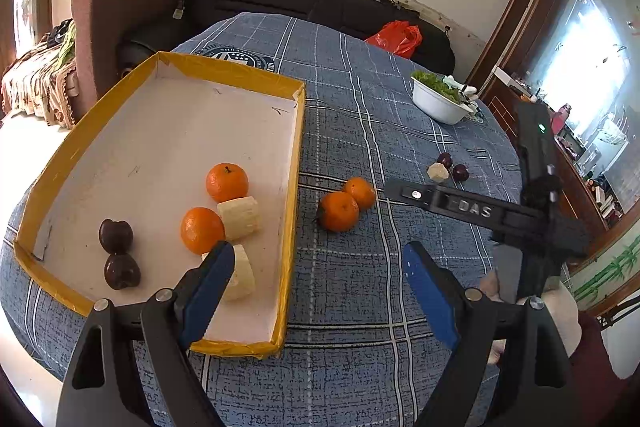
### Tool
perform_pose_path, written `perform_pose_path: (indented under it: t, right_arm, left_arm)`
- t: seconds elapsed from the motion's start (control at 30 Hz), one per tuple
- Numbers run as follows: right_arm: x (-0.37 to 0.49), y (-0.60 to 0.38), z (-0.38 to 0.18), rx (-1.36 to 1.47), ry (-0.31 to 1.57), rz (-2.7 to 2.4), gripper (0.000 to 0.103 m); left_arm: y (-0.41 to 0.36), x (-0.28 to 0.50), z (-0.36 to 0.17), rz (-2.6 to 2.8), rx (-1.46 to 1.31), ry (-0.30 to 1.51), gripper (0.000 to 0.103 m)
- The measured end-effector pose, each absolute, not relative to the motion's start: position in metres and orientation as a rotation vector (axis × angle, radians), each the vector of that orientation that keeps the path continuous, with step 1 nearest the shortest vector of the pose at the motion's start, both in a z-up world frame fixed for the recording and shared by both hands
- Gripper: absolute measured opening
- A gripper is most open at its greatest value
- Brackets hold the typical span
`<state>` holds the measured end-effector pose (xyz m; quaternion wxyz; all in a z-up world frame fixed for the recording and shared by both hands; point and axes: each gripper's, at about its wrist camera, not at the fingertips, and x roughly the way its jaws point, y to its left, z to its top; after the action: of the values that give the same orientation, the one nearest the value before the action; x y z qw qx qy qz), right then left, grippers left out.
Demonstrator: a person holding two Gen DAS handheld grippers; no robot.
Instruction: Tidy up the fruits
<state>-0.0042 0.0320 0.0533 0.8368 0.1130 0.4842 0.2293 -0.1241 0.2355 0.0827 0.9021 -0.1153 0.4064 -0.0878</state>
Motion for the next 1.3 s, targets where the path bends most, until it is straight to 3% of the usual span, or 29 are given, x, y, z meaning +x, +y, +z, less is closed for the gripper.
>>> perform_pose_path:
  t: [0.13,0.23,0.3,1.03,1.3]
  right_arm:
    - [0.008,0.067,0.045,0.172,1.057,0.468,0.065]
    - [0.009,0.072,0.042,0.170,1.066,0.477,0.059]
    - [0.008,0.071,0.043,0.168,1.063,0.486,0.038]
    - [-0.051,-0.082,0.044,0.296,1.044,0.419,0.037]
    - [-0.058,-0.151,0.079,0.257,0.886,0.239,0.037]
  left_arm:
    - [0.228,-0.122,0.079,-0.210,-0.205,0.848,0.085]
    - [0.221,-0.121,0.077,-0.245,-0.182,0.852,0.085]
    - [0.215,-0.120,0.076,-0.268,-0.171,0.857,0.085]
    - [0.159,-0.108,0.063,-0.354,-0.109,0.918,0.085]
    - [0.134,-0.107,0.062,-0.377,-0.068,0.929,0.085]
